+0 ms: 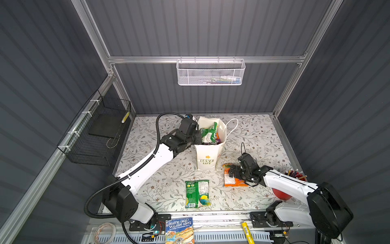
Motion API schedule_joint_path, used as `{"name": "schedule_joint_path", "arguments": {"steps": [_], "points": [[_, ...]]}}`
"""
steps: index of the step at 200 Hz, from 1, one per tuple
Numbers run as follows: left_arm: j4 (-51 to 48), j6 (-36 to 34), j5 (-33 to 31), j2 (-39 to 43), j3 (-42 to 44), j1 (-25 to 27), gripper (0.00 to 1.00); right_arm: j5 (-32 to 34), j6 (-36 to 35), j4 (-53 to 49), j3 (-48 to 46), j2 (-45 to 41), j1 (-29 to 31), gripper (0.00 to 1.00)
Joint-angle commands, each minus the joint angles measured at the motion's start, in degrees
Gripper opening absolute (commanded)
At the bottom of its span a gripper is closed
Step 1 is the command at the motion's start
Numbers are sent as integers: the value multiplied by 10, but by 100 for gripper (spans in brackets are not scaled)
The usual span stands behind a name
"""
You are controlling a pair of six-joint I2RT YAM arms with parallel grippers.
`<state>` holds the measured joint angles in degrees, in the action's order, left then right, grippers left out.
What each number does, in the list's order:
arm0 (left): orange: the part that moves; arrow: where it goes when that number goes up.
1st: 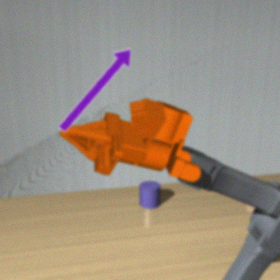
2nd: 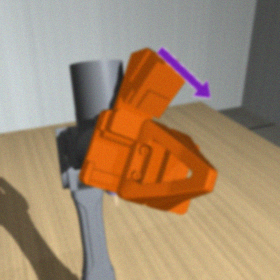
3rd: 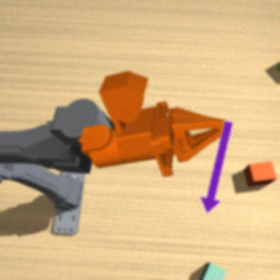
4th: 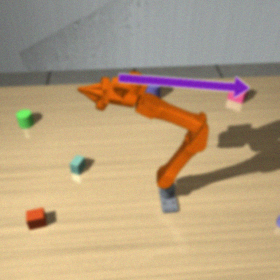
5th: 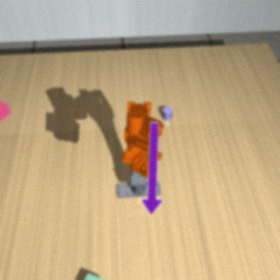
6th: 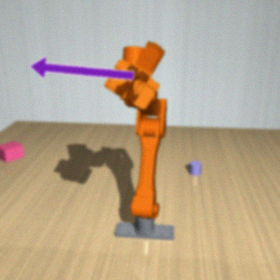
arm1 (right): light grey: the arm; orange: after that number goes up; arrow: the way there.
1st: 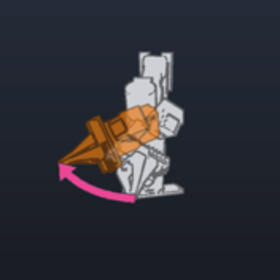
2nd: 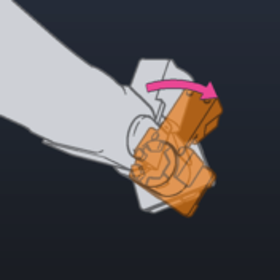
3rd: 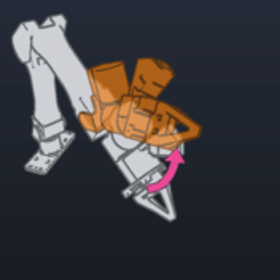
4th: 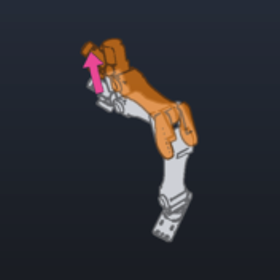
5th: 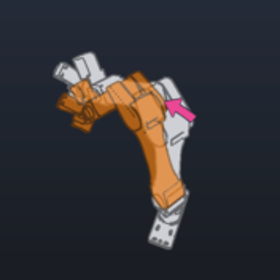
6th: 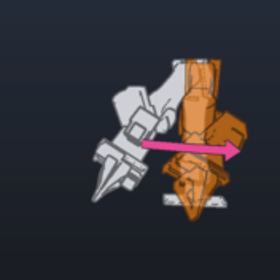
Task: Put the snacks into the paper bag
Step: 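Close the right gripper on the orange fruit candy bag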
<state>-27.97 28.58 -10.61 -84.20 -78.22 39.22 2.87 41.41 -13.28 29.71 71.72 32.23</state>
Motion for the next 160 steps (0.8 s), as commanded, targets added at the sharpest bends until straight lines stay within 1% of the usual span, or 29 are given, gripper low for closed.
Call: {"name": "schedule_joint_path", "arguments": {"steps": [1,29,39,77,102,123,160], "points": [[-13,-19,3,31,1,1,0,21,15,13,0,12,6,95],[-12,-18,8,26,2,1,0,17,19,14,1,27,10,85],[-13,-19,9,22,2,1,0,11,18,17,1,29,10,77],[-11,-16,19,17,4,1,0,-23,14,36,-8,13,10,55],[-8,-20,15,27,5,1,0,-31,11,32,-11,-19,12,35],[-6,-25,11,33,6,0,0,-29,10,20,-13,-45,12,23],[-6,-26,10,33,6,1,0,-23,5,0,-12,-73,12,5]]}}
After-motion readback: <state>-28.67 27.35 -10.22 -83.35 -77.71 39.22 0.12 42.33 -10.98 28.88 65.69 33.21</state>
